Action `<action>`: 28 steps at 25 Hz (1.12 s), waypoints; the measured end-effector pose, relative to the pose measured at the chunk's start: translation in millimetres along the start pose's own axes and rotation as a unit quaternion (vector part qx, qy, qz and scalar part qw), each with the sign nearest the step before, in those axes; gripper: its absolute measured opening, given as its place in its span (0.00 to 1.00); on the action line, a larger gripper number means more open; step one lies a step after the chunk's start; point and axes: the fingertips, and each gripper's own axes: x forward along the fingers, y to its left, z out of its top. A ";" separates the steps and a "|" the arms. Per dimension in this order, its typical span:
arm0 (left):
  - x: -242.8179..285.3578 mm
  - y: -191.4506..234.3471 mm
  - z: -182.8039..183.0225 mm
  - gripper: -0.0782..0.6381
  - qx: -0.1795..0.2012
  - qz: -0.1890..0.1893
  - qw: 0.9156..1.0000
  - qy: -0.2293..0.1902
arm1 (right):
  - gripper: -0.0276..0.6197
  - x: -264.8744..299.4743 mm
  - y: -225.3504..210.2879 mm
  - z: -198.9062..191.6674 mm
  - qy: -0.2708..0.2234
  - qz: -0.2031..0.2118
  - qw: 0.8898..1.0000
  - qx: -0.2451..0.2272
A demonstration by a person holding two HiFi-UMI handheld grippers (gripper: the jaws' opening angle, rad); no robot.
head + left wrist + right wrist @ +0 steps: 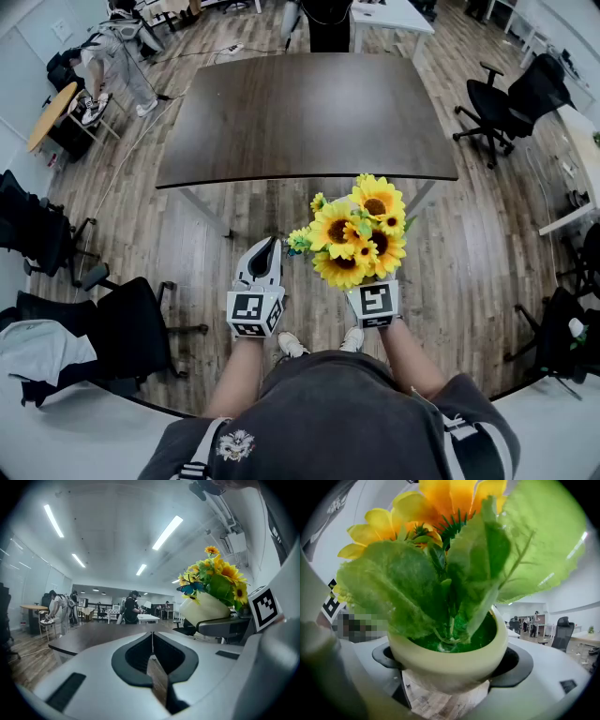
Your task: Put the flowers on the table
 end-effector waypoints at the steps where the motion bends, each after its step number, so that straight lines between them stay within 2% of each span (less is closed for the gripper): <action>1: 0.6 0.6 1.3 0.12 0.001 0.001 1.000 -0.001 | 0.89 1.1 -0.4 0.2 -0.001 0.000 1.000 0.002; 14: -23.2 31.5 3.5 0.12 -0.001 0.016 1.000 -0.008 | 0.89 15.6 36.0 8.1 -0.005 0.014 1.000 0.003; 24: -50.5 74.8 -0.6 0.12 -0.003 0.019 1.000 -0.011 | 0.90 35.5 84.5 24.8 -0.029 0.040 0.997 0.051; 28: -55.9 91.5 1.1 0.12 -0.002 0.016 1.000 -0.017 | 0.89 48.1 100.3 25.4 -0.021 0.044 0.998 0.049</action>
